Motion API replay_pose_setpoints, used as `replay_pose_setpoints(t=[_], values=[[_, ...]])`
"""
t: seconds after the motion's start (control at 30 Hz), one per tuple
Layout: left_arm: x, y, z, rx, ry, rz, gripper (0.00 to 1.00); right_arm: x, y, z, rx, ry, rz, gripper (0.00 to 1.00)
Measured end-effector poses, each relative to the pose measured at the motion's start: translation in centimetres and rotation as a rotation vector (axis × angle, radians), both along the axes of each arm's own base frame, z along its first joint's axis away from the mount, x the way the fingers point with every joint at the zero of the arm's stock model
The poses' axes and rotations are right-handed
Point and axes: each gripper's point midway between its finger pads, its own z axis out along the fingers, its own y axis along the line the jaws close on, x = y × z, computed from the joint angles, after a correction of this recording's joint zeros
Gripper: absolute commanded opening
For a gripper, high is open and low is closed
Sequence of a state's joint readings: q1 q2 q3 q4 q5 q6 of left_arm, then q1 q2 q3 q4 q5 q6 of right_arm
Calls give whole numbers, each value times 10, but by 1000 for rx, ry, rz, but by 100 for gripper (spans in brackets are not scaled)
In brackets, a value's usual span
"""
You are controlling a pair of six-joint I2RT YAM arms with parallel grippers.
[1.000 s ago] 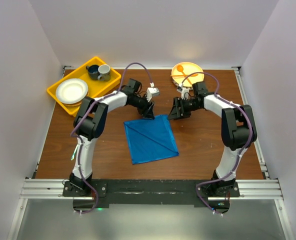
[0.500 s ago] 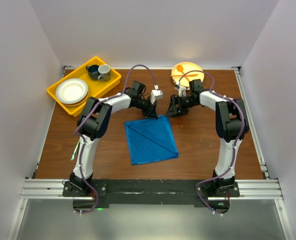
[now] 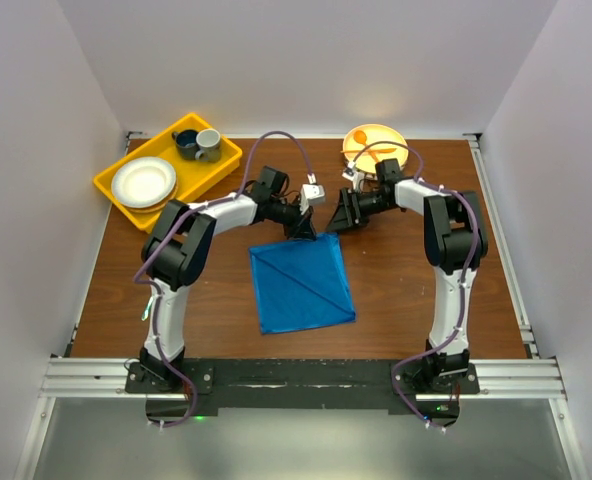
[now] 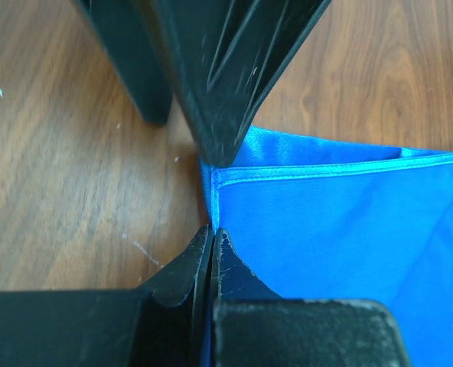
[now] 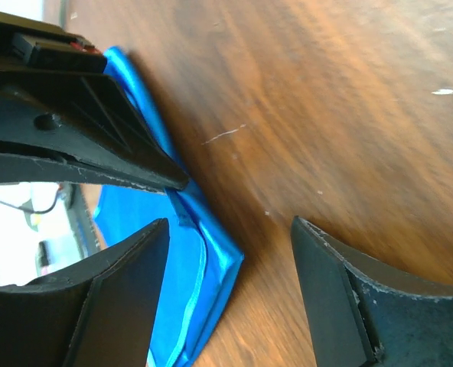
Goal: Fold the napkin into a case and place the utensils inside
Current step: Pick up the upper triangle-folded napkin from the center of the board.
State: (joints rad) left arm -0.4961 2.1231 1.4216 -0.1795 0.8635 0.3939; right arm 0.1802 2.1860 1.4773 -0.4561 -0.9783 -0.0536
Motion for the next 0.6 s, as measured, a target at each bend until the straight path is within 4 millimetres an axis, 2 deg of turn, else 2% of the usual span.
replay_pose_setpoints(t=[0.37,0.4,0.43,0.53,0.57,0.6], values=[[-5,-6,3,-1,-47,-34,0,-33,12,-3,95,94,106,53],[-5,-6,3,0,-47,-33,0,-37,13,-4,97,107,115,50],[-5,-6,3,1,-48,-32,0,-40,15,-5,100,118,122,42],[-5,-6,3,3,-50,-32,8,-46,16,-8,91,130,137,29],[-5,-6,3,3,-51,-32,22,-48,16,-11,86,140,138,26],[-5,-6,3,3,-52,-32,28,-49,16,-13,82,147,139,23]])
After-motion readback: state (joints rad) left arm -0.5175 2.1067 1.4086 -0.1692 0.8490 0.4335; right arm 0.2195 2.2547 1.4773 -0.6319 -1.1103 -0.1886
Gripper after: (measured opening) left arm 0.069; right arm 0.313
